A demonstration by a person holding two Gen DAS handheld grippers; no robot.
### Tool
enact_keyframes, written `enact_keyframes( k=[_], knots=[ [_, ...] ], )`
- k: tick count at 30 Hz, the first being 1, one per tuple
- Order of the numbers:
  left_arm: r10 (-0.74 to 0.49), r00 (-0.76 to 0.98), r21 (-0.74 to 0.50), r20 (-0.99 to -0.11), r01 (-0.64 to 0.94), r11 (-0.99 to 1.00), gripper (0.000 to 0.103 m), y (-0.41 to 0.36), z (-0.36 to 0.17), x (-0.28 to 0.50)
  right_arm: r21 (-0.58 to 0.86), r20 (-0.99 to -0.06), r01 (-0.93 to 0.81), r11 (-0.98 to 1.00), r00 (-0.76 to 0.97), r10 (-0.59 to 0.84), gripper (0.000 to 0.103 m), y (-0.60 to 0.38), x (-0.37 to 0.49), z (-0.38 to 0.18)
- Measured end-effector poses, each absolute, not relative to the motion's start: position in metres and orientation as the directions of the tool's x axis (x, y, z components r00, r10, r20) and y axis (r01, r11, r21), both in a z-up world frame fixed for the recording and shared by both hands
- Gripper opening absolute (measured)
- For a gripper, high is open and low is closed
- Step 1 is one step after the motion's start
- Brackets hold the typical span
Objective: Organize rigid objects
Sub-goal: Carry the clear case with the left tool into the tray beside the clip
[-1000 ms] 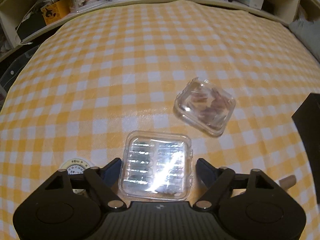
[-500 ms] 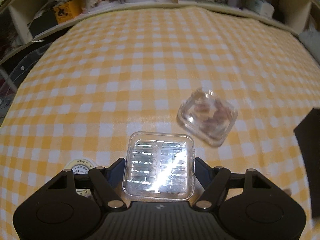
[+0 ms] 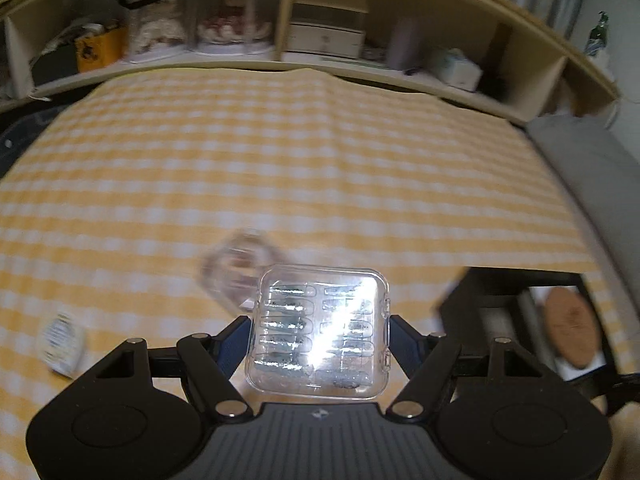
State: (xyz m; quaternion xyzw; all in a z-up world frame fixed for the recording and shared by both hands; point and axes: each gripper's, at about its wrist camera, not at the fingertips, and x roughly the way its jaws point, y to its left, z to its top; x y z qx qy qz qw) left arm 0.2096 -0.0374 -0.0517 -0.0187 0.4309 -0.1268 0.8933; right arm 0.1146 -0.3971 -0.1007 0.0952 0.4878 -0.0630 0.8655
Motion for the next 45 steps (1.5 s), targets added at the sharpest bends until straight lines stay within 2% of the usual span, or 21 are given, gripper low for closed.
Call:
enact_keyframes(
  k=[10, 19, 29, 31, 33, 35, 45],
  knots=[
    [-0.378, 0.552, -0.294, -0.743, 0.239, 0.926, 0.074, -0.125, -0.038, 0.195, 0.111, -0.856, 0.208, 0.972, 0.517, -0.013, 0.005, -0.402, 0.114, -0.101],
    [-0.361, 0.493, -0.307, -0.791, 0.19, 0.933, 0.074, -0.183, -0.056, 0.208, 0.116, -0.854, 0.213, 0.97, 0.519, -0.011, 0.005, -0.399, 0.114, -0.103],
    [-0.3, 0.512, -0.258, -0.805, 0.154, 0.954, 0.074, -0.192, -0.064, 0.224, 0.119, -0.854, 0.215, 0.969, 0.519, -0.01, 0.005, -0.398, 0.113, -0.103],
    [-0.32, 0.506, -0.276, -0.801, 0.161, 0.948, 0.075, -0.192, -0.068, 0.227, 0.118, -0.855, 0.214, 0.97, 0.519, -0.01, 0.005, -0.399, 0.114, -0.103],
    [-0.337, 0.482, -0.286, -0.808, 0.178, 0.941, 0.082, -0.19, -0.072, 0.229, 0.118, -0.854, 0.214, 0.97, 0.519, -0.011, 0.005, -0.398, 0.113, -0.103],
    [-0.351, 0.483, -0.293, -0.802, 0.193, 0.936, 0.083, -0.188, -0.074, 0.226, 0.119, -0.855, 0.214, 0.97, 0.519, -0.01, 0.005, -0.398, 0.113, -0.103],
    [-0.353, 0.451, -0.285, -0.82, 0.214, 0.934, 0.083, -0.183, -0.068, 0.213, 0.118, -0.854, 0.214, 0.97, 0.52, -0.011, 0.005, -0.398, 0.113, -0.103]
  ],
)
